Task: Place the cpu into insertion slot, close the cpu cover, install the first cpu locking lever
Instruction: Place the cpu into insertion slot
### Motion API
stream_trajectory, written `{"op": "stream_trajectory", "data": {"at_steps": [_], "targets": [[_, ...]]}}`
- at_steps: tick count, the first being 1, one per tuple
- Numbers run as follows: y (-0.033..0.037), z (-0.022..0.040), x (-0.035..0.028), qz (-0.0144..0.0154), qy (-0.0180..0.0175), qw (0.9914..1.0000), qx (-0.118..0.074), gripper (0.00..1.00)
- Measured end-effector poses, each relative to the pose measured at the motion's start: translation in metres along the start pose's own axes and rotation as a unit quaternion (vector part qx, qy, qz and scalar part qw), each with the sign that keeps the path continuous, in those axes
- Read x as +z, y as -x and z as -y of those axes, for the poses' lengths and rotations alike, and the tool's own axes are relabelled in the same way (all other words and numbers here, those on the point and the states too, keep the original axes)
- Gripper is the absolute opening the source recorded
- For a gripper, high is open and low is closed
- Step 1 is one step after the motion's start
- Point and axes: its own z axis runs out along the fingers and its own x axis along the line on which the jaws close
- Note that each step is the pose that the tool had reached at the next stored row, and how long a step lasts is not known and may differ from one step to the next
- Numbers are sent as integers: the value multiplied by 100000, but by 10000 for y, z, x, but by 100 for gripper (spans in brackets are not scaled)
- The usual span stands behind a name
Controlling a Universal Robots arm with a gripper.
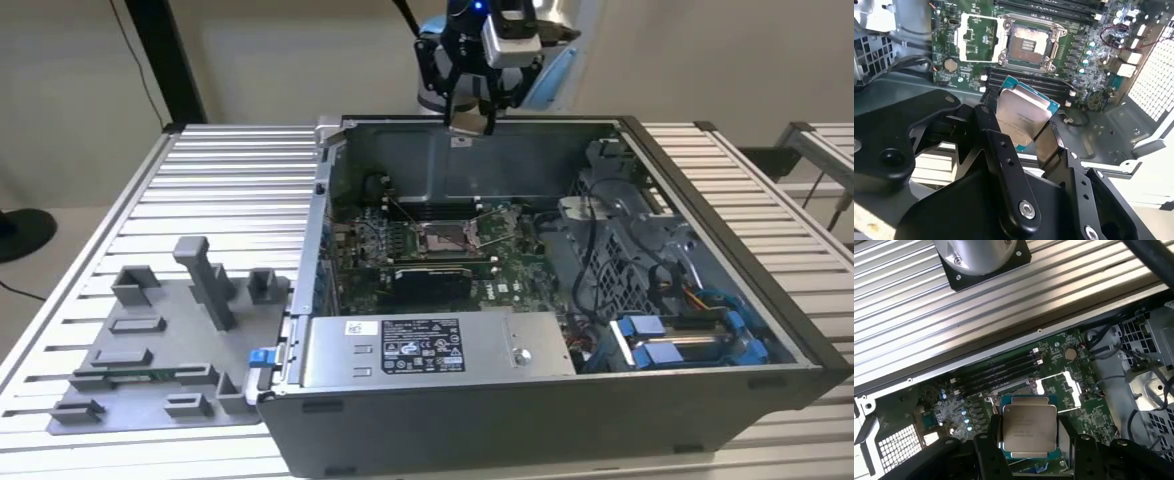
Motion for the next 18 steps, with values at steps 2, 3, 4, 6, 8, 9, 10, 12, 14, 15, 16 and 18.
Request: {"op": "stream_trajectory", "data": {"at_steps": [2, 3, 4, 6, 8, 9, 10, 12, 14, 15, 16, 18], "targets": [[0, 0, 0, 110, 19, 99992, 1260, 0], [0, 0, 0, 165, 34, 99982, 1878, 0], [0, 0, 0, 220, 49, 99968, 2500, 0], [0, 0, 0, 326, 77, 99931, 3700, 0], [0, 0, 0, 424, 102, 99884, 4802, 0], [0, 0, 0, 481, 116, 99850, 5446, 0], [0, 0, 0, 537, 130, 99813, 6086, 0], [0, 0, 0, 653, 159, 99723, 7413, 0], [0, 0, 0, 765, 187, 99618, 8695, 0], [0, 0, 0, 821, 197, 99560, 9331, 0], [0, 0, 0, 875, 211, 99503, 9921, 0], [0, 0, -1, 981, 233, 99373, 11135, 0]]}}
